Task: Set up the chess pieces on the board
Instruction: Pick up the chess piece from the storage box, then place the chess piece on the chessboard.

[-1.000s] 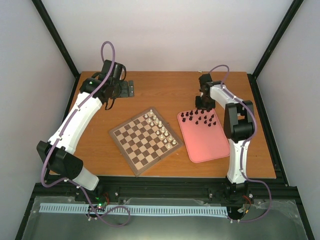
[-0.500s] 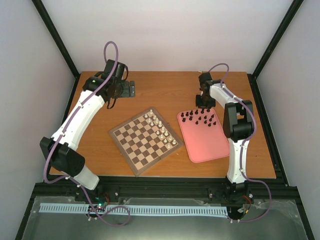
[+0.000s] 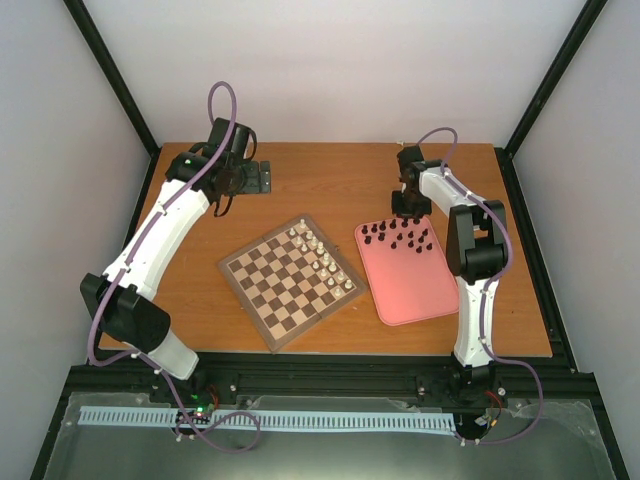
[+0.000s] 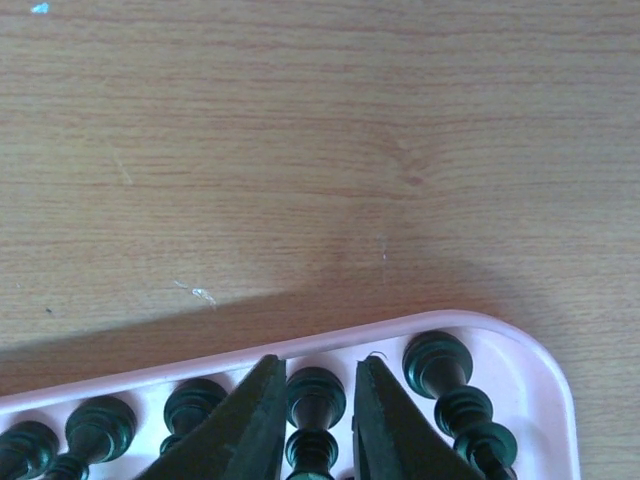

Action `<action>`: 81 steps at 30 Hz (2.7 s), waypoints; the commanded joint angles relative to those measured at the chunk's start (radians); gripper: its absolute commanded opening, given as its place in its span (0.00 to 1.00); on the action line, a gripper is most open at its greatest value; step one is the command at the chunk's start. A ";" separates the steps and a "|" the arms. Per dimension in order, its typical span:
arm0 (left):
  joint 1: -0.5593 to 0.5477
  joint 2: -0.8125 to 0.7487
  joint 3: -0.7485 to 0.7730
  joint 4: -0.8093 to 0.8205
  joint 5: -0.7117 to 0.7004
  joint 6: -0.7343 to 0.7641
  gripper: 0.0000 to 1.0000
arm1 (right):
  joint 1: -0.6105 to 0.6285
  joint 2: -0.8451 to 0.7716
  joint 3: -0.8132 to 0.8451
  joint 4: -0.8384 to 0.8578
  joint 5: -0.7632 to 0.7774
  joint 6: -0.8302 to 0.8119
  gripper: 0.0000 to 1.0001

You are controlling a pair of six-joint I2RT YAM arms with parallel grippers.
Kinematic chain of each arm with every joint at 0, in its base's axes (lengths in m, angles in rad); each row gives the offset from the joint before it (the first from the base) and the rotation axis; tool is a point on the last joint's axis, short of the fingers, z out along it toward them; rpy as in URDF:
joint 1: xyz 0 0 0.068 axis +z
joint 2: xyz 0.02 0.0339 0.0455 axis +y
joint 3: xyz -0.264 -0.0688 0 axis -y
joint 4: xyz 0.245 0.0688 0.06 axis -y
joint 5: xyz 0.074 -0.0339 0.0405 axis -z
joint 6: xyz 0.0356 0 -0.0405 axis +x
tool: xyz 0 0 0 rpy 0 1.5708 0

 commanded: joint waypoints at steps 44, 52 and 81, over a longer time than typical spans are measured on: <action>0.005 -0.362 0.097 -0.051 -0.227 -0.131 1.00 | 0.503 -0.352 0.080 -0.163 -0.118 0.013 0.03; 0.004 -0.441 0.104 -0.068 -0.129 -0.101 1.00 | 0.721 -0.272 0.141 -0.165 -0.115 0.035 0.03; 0.006 -0.600 0.048 -0.096 0.176 -0.122 1.00 | 0.987 0.062 0.363 -0.271 -0.060 0.158 0.03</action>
